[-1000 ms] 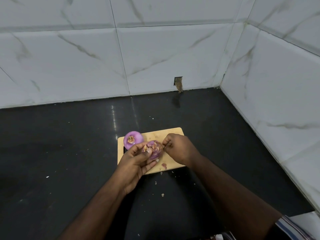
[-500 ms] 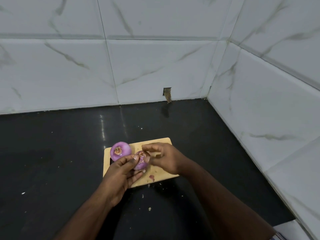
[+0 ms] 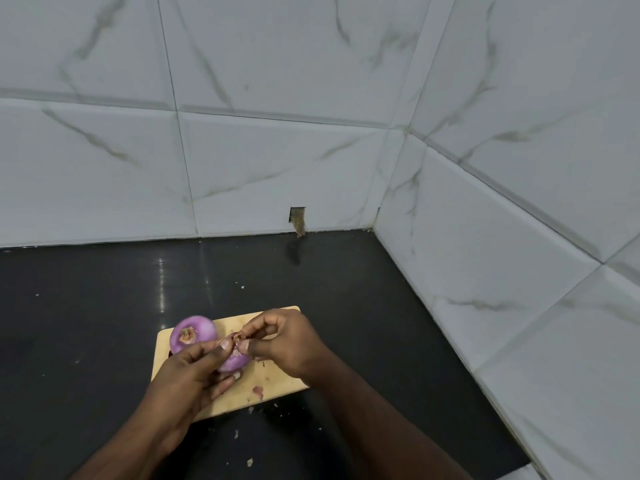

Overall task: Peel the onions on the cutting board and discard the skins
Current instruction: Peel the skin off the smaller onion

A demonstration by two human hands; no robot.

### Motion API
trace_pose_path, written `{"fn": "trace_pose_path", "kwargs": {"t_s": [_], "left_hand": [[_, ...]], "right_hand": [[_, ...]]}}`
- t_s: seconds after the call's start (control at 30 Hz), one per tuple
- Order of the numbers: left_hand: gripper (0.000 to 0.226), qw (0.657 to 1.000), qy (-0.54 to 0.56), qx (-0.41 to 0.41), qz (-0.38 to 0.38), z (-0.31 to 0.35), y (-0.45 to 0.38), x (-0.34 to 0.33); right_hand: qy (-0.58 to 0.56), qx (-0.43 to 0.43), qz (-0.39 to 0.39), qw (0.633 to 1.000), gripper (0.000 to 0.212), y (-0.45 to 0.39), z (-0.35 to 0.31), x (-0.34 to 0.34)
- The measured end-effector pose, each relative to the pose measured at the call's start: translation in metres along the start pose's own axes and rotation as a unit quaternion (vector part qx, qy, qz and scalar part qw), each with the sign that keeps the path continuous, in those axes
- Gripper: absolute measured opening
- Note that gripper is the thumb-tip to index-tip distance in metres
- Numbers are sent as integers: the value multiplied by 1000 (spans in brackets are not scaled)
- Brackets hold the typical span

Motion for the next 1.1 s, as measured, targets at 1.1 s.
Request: {"fn": "trace_pose_path", "kwargs": {"t_s": [1.1], "left_hand": [[13,998,52,18,8,-5,7,1]], "right_hand": [[-109,-13,71,991,28,9,27,-12]]}}
Point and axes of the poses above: each hand's wrist, its own y-axis away from the middle knuckle, its own x-axis out of the back of the hand, z = x × y, the point moved 9 cm from there along -y, towards the middle knuckle, and after that the axes turned 3 degrees about -y, right-handed, at the moved point
